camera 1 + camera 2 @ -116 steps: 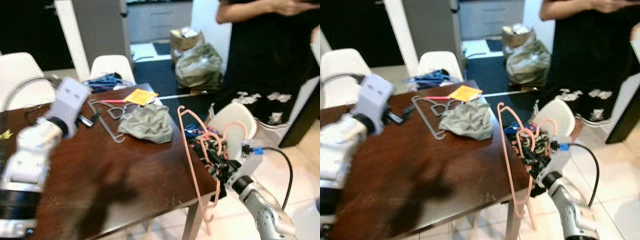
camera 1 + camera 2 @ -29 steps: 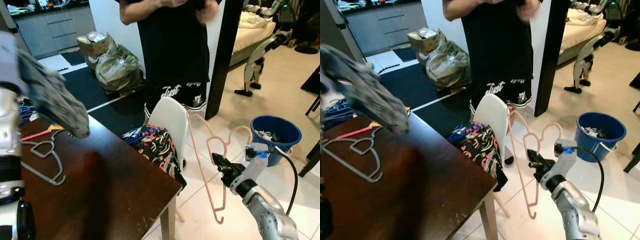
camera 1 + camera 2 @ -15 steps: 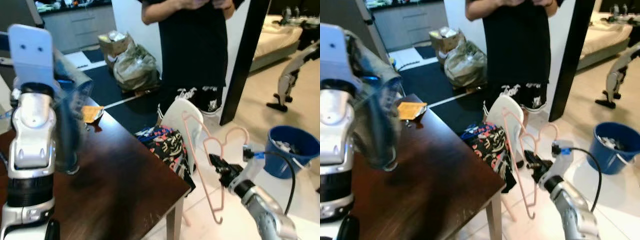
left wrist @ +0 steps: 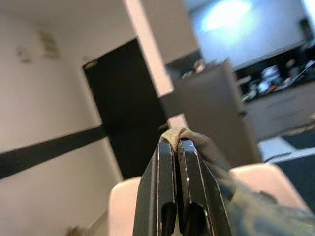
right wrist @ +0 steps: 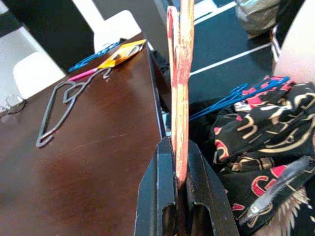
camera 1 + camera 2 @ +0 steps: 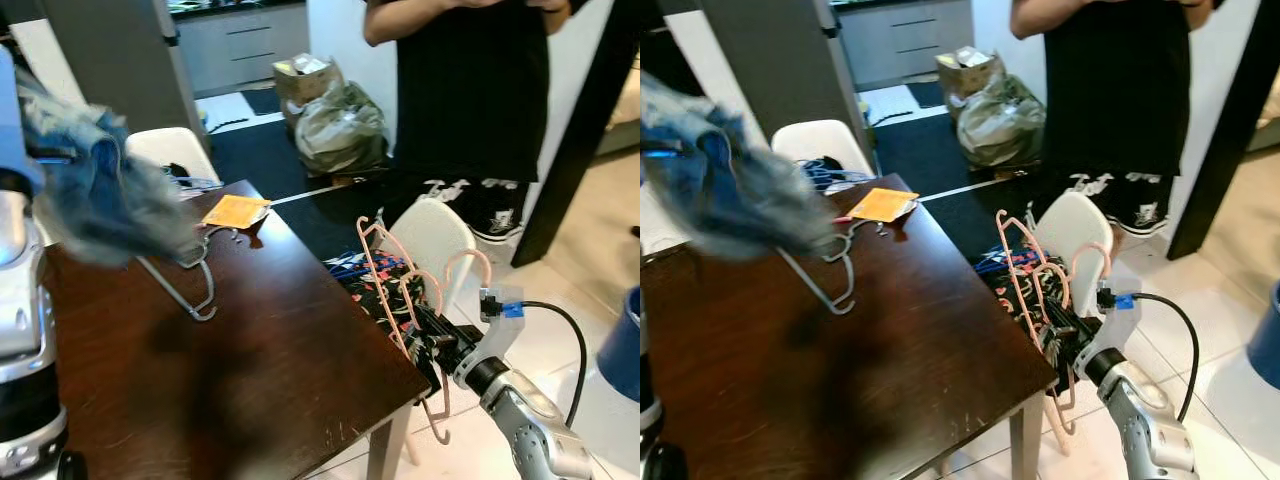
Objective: Hang hanger
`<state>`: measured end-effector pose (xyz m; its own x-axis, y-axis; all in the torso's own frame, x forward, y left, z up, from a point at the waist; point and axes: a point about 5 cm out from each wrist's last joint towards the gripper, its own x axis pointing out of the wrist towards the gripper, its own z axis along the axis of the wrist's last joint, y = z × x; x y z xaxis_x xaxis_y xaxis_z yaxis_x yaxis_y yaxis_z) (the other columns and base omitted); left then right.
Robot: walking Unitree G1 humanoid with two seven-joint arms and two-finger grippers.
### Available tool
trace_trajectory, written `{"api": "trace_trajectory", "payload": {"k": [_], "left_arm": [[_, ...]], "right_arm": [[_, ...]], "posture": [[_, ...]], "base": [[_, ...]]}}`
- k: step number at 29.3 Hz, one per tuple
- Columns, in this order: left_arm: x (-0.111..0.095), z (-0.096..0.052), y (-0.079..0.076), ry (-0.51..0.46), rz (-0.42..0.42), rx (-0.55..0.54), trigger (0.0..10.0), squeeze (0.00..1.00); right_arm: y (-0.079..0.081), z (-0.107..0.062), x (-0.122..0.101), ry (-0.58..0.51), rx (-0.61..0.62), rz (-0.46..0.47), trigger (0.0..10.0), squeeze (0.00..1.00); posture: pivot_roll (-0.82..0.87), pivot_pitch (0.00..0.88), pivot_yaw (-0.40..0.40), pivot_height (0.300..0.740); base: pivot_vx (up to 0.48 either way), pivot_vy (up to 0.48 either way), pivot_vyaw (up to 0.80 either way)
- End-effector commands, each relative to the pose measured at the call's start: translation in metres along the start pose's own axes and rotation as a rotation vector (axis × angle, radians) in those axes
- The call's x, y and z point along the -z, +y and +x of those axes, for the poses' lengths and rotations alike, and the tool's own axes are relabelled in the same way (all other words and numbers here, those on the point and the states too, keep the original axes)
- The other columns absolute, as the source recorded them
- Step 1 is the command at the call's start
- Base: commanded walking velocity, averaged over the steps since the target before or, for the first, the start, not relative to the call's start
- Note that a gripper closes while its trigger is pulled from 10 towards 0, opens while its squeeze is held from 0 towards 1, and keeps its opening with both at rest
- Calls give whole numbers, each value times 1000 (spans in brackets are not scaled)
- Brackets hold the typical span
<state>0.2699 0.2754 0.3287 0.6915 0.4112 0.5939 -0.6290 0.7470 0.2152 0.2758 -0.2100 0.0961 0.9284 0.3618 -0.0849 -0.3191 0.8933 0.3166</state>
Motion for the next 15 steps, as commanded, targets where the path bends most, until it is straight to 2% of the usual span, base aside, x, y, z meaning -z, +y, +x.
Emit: {"api": "trace_trajectory", "payload": {"k": [1,6,9,10,11,12,13,15], "left_arm": [[2,-3,4,11,26,-14,10000,0],[9,-7,0,40,28,-3,10000,0],[10,-8,-7,48,15,29,10000,0],[10,-8,-11,47,6,45,10000,0],[10,-8,-11,47,6,45,10000,0],[9,-8,-14,49,0,54,10000,0],[9,-8,-14,49,0,54,10000,0],[9,-9,-17,55,-7,63,10000,0]], "right_arm": [[4,2,-3,-22,-26,-1,10000,0],[1,3,-5,-47,-9,12,10000,0],[-6,3,-7,-71,62,28,10000,0],[-12,3,-12,-98,129,-5,10000,0],[-12,3,-12,-98,129,-5,10000,0],[-18,2,-18,-119,201,-59,10000,0],[-18,2,-18,-119,201,-59,10000,0],[-28,1,-39,-195,335,-185,10000,0]], "posture": [[7,0,46,731],[7,0,44,731],[-2,0,51,731],[-2,0,51,731],[-2,0,51,731],[1,0,54,731],[1,0,54,731],[-2,0,60,731]], "base": [[-307,270,763],[-334,317,750],[0,0,0],[0,0,0],[0,0,0],[0,0,0],[0,0,0],[0,0,0]]}}
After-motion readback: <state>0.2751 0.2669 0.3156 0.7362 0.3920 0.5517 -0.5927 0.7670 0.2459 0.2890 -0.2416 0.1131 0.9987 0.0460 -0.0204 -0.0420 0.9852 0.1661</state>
